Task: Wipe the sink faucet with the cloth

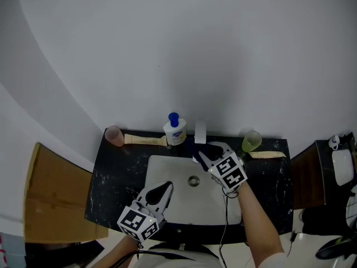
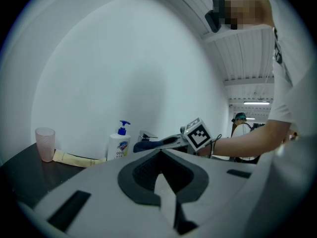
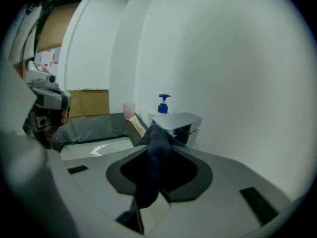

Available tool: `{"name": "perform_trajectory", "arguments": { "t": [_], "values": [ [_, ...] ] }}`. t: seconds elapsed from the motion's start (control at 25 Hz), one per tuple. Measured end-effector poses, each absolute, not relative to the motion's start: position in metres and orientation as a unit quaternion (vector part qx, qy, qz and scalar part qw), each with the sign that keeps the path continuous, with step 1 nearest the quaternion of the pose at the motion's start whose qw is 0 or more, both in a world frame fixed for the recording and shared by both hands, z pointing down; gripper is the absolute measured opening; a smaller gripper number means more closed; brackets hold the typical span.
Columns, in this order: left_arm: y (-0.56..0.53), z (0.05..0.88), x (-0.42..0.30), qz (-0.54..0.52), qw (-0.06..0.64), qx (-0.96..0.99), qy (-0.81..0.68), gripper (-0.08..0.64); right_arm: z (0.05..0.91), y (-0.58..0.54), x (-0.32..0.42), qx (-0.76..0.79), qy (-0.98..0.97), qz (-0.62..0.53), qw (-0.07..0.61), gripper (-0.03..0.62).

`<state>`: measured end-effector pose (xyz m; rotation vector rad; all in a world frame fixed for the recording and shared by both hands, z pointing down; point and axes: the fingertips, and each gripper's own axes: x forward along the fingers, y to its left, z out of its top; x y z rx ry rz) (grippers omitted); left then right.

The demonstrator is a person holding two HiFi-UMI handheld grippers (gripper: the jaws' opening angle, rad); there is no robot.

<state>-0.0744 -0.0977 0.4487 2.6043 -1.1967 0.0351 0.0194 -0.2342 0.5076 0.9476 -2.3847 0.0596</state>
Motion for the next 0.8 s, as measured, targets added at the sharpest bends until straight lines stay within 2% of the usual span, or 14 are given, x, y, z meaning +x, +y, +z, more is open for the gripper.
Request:
{"name": "perform_trajectory", "arguments": {
  "t": [0.32, 0.64, 0.8],
  "values": [
    [-0.095, 0.453, -0.071, 0.015, 0.141, 0.902, -0.408, 0.002, 0.508, -0.194, 0.009, 0.290, -0.909, 0.014, 0.300, 0.117],
    [-0.098, 0.452, -0.079, 0.016, 0.142, 0.897, -0.418, 0.002, 0.509, -0.267, 0.022, 0.347, -0.887, 0.011, 0.305, 0.117],
    [-0.098, 0.453, -0.079, 0.015, 0.141, 0.898, -0.417, 0.002, 0.507, -0.268, 0.023, 0.354, -0.886, 0.012, 0.299, 0.117]
  ]
}}
